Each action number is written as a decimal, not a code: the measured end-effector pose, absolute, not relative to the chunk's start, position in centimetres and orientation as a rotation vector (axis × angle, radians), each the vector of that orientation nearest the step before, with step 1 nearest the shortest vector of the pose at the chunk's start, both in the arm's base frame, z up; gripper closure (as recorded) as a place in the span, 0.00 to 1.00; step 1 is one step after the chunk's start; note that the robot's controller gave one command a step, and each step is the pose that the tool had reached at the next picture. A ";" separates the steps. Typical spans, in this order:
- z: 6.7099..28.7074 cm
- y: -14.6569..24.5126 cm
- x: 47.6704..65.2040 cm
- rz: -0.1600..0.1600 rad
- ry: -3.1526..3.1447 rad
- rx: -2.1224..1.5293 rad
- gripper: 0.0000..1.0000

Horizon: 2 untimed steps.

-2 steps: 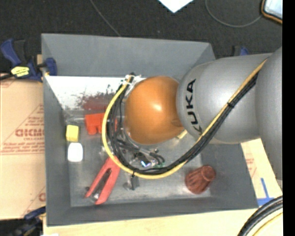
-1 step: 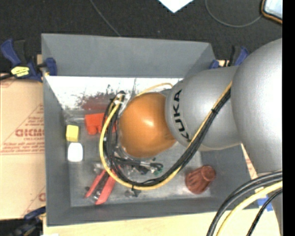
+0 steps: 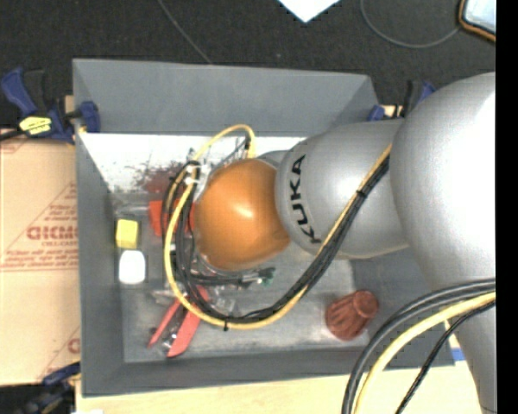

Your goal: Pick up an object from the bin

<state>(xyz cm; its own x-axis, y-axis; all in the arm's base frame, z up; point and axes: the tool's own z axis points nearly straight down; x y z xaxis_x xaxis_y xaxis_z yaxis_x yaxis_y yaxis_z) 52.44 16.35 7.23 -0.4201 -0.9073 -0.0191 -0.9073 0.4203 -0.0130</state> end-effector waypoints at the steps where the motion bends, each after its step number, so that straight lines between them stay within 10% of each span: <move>1: 7.3 17.3 52.4 0.002 2.637 -1.685 1.00; 2: 7.3 17.3 52.4 0.002 2.638 -1.683 1.00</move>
Offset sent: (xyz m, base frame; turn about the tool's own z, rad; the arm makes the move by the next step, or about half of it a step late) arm 0.0000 0.0000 0.0000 0.0000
